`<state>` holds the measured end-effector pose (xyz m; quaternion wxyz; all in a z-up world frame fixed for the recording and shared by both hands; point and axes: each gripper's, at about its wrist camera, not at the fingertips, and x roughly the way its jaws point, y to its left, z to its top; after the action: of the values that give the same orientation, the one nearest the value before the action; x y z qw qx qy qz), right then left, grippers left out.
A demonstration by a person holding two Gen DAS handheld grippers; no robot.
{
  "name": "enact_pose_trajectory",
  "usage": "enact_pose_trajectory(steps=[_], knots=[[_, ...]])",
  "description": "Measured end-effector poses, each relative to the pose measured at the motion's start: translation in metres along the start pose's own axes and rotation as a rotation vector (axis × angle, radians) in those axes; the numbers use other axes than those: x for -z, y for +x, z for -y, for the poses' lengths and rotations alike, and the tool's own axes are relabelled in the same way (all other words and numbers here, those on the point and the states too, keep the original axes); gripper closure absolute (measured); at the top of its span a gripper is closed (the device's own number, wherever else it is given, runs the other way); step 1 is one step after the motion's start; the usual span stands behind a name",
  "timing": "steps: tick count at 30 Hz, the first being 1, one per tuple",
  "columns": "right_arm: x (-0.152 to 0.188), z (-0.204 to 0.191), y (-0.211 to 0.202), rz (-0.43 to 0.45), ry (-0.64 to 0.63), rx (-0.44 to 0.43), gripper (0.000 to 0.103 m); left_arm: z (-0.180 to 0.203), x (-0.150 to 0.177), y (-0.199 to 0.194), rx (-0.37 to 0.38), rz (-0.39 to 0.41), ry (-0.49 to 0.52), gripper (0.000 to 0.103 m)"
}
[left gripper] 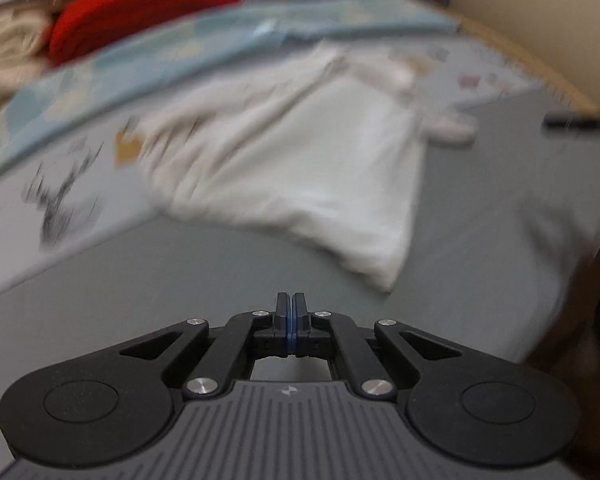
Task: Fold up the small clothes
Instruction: 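Grasp the white shirt's hem edge with the left gripper, then lift the shirt with the left gripper while the right gripper grasps a sleeve cuff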
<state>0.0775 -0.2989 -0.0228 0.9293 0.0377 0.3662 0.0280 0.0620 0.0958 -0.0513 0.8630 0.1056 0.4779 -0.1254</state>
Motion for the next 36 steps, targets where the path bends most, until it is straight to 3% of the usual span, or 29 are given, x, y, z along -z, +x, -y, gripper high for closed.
enact_pose_trajectory(steps=[3,6,9,14,16,18,21,23,25,28,30,36], knots=[[0.001,-0.007,0.003,-0.005,-0.032,0.002,0.065,-0.037,0.025,0.000,0.021,-0.081,-0.132,0.103],[-0.001,-0.009,0.011,-0.022,-0.040,0.012,0.065,-0.050,0.032,-0.009,0.065,-0.052,-0.196,0.102],[-0.005,-0.008,0.019,-0.037,-0.023,0.019,0.065,-0.044,0.022,-0.006,0.134,-0.024,-0.234,0.098],[-0.003,-0.012,0.023,-0.048,-0.017,0.032,0.065,-0.006,-0.011,0.023,0.220,-0.037,-0.212,0.095],[-0.001,-0.014,0.022,-0.047,-0.026,0.035,0.065,0.006,-0.025,0.041,0.256,-0.053,-0.255,0.082],[0.000,-0.013,0.020,-0.046,-0.038,0.041,0.065,0.012,-0.036,0.061,0.272,-0.092,-0.319,0.055],[0.001,-0.008,0.017,-0.044,-0.048,0.051,0.065,0.024,-0.052,0.093,0.263,-0.165,-0.440,0.050],[0.001,-0.003,0.014,-0.044,-0.051,0.055,0.065,0.031,-0.058,0.112,0.254,-0.203,-0.511,0.050],[0.001,0.002,0.010,-0.041,-0.051,0.060,0.065,0.041,-0.063,0.125,0.197,-0.232,-0.525,0.056],[0.002,0.011,0.004,-0.037,-0.041,0.068,0.065,0.060,-0.068,0.133,0.094,-0.240,-0.465,0.097],[0.002,0.016,0.002,-0.036,-0.029,0.075,0.065,0.070,-0.070,0.129,0.123,-0.229,-0.432,0.099],[0.002,0.020,0.003,-0.039,0.012,0.072,0.065,0.094,-0.061,0.086,0.292,-0.173,-0.159,0.100]])
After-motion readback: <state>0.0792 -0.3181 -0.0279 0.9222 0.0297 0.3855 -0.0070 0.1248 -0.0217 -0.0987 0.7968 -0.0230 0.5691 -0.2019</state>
